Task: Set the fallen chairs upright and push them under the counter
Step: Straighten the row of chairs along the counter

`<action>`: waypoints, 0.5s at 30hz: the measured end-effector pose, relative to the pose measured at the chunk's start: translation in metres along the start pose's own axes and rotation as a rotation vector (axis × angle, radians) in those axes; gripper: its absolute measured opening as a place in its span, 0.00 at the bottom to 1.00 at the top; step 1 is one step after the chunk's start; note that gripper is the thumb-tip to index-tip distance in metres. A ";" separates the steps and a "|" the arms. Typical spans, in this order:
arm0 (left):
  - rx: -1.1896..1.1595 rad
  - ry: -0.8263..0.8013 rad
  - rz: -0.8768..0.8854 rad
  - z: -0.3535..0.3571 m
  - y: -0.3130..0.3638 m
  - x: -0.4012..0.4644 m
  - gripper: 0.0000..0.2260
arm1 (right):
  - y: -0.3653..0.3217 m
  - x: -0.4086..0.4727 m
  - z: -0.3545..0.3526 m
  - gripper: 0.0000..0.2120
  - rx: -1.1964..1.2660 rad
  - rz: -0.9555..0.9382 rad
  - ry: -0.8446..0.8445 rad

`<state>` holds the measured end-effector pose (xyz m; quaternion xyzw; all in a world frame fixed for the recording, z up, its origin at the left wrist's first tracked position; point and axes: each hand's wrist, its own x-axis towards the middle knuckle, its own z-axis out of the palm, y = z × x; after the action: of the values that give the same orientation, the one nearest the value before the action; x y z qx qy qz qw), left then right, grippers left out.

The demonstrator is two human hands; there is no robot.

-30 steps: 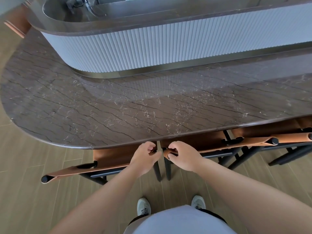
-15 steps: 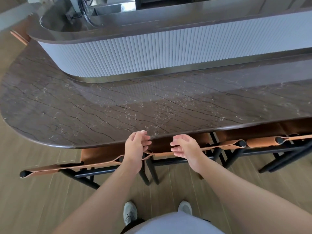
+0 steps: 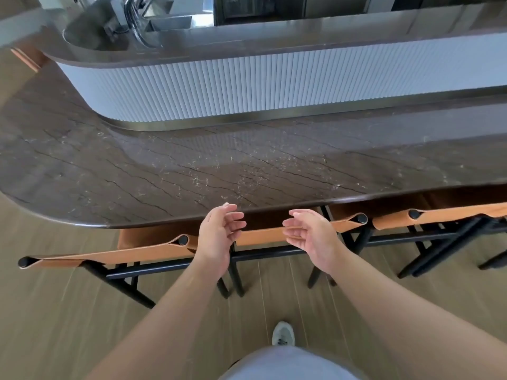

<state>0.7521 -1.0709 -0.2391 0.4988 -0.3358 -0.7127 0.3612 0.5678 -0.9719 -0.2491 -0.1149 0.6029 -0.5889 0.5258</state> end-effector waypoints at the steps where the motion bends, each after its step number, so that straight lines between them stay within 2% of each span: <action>1: -0.009 -0.012 -0.012 -0.001 -0.002 -0.007 0.12 | 0.002 -0.008 -0.003 0.10 -0.008 0.004 0.011; 8: -0.068 -0.062 -0.061 -0.009 -0.018 -0.058 0.11 | 0.013 -0.059 -0.020 0.10 -0.018 -0.032 0.044; 15: -0.058 -0.095 -0.039 -0.009 -0.019 -0.096 0.10 | 0.016 -0.099 -0.035 0.12 -0.010 -0.087 0.024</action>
<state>0.7808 -0.9808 -0.2121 0.4603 -0.3220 -0.7518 0.3452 0.5899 -0.8720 -0.2220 -0.1367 0.6067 -0.6097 0.4916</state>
